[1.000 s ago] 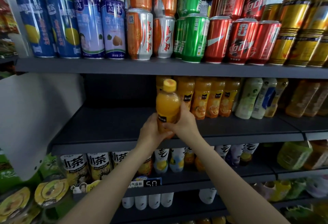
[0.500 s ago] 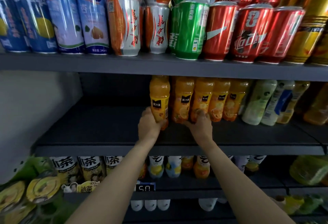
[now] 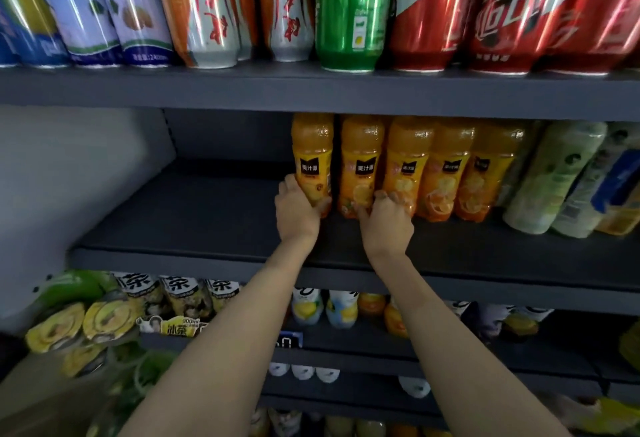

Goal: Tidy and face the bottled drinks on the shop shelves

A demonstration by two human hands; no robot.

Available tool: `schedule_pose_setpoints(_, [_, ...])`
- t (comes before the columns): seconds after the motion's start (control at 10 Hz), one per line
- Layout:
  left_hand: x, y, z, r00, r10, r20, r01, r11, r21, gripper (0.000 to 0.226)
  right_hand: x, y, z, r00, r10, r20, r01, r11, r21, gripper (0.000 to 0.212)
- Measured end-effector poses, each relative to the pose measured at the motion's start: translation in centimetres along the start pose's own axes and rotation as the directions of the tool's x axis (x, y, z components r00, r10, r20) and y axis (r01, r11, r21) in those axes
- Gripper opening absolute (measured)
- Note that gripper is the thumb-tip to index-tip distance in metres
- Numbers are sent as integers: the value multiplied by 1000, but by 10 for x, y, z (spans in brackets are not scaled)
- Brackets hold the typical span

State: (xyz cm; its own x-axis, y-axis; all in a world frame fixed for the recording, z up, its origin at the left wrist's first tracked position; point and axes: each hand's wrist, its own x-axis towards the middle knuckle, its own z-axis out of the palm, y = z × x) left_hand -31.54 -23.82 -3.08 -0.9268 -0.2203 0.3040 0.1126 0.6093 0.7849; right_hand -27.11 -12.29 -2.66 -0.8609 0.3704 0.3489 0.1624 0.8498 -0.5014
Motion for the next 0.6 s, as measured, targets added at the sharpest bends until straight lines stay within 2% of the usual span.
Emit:
schedule_pose_setpoints(0.3, [-7, 17, 6, 997, -72, -31, 76, 990, 117, 66, 0, 2, -3, 999, 2, 42, -3, 1000, 31, 39])
schedule_pose_setpoints(0.4, [-7, 13, 4, 997, -74, 2, 74, 992, 102, 68, 0, 8, -6, 998, 2, 65, -8, 996, 91, 39])
schedule_pose_setpoints(0.5, [-22, 13, -7, 998, -60, 14, 60, 998, 5, 70, -8, 14, -21, 989, -50, 140, 32, 991, 131, 42])
schedule_pose_setpoints(0.6, [-52, 11, -27, 988, 156, 12, -152, 975, -162, 59, -18, 23, -58, 967, -199, 158, 160, 960, 230, 44])
